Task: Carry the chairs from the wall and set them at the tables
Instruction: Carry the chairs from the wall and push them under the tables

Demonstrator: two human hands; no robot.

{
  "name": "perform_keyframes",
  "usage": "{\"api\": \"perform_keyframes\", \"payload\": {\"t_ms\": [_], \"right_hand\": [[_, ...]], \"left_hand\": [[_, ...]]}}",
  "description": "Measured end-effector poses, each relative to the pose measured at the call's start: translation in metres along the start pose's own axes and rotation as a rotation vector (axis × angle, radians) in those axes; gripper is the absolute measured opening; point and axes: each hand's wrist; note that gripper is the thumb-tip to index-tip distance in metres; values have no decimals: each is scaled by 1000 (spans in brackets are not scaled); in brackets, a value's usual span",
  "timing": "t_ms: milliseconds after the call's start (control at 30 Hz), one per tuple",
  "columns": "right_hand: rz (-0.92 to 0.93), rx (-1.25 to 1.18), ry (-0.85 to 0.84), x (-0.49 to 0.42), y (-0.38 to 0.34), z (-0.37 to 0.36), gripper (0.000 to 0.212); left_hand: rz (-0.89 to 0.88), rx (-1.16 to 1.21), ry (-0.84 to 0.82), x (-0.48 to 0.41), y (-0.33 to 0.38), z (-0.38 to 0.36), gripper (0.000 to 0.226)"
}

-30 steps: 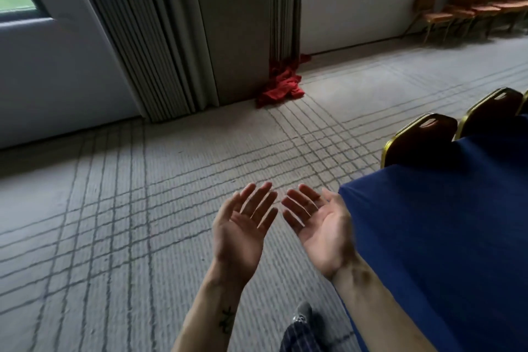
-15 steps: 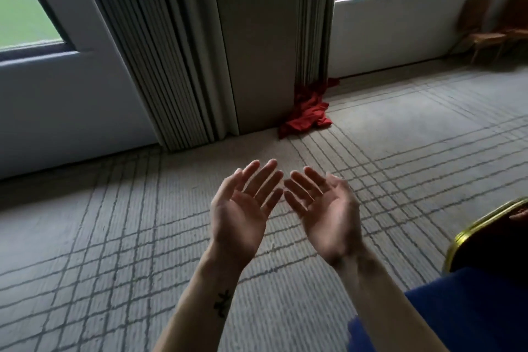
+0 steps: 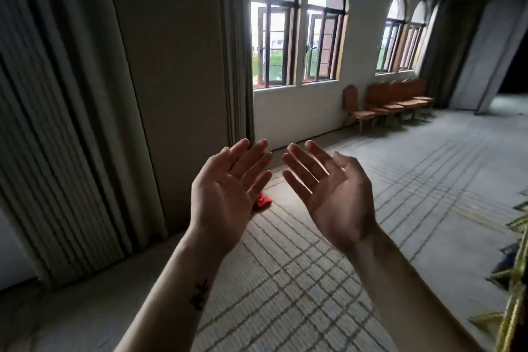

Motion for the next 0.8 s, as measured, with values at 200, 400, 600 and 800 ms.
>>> {"api": "perform_keyframes", "payload": {"t_ms": [200,400,600,800], "right_hand": [[120,-25,-23,-84,-29,-24,48],[208,-34,-42,-205,-64,-3,49],[262,-76,-45,-327,-111,27,44],[285,-50,-23,-450,-150,29,44]], "left_hand": [[5,-39,-155,-105,15,-41,43],[34,-26,-211,-237,-16,-81,46],[84,-38,-289,-373,-54,-133,47],[76,-23,-319,-489,-76,-173,48]]}}
Point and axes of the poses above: each hand's wrist, its own x-axis away from the middle knuckle, its own z-axis out of the back of the hand, y = z × x, and after that the axes turned 10 degrees about y, right-handed
